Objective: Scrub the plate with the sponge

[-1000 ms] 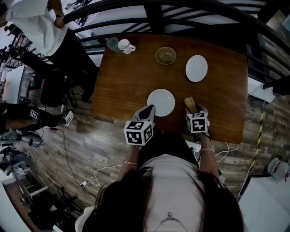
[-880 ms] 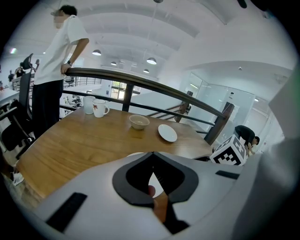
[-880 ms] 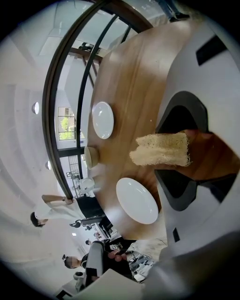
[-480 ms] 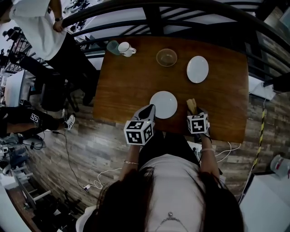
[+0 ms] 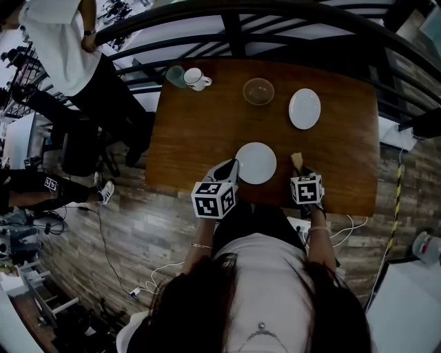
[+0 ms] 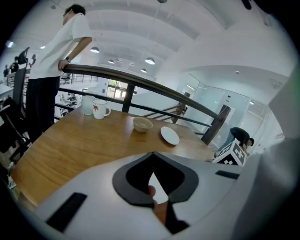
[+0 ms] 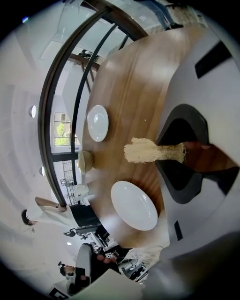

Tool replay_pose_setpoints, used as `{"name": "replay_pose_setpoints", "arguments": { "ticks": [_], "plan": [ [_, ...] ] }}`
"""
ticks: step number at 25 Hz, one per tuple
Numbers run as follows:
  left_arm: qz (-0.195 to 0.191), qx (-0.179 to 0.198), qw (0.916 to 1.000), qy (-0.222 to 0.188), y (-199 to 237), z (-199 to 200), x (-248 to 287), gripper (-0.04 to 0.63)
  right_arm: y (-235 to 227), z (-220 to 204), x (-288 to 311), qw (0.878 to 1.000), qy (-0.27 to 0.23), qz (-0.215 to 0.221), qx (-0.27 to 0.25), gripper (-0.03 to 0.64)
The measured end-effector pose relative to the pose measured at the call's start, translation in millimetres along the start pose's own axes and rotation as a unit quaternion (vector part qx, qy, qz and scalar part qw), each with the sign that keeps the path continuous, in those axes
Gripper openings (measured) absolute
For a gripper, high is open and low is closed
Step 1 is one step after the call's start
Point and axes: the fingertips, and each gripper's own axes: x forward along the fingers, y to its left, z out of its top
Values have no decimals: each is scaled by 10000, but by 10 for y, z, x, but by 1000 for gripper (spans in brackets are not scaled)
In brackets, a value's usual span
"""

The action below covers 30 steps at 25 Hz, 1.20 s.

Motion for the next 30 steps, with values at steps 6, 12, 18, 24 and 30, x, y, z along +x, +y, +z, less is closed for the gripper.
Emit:
{"name": "replay_pose_setpoints", "arguments": {
  "ticks": [6, 12, 18, 24, 30],
  "plan": [
    [-195, 22, 9997, 136, 137, 21, -30, 9, 138, 3, -25, 10000, 43, -85, -16, 106],
    [-379, 129, 9987, 313, 182, -2, -35, 9, 158, 69, -136, 9992, -108, -225, 300, 106],
    [-563, 225, 9970, 472, 224, -6, -34, 9, 235, 114, -242, 9977, -207, -301, 573, 104],
    [-727, 318, 9947, 646, 224, -53, 62, 9, 283, 178, -284, 9964, -312, -313, 719, 104],
    [-945, 304, 9920, 783, 254, -115, 91, 9, 398, 224, -337, 9962, -344, -391, 704, 104]
  ]
}}
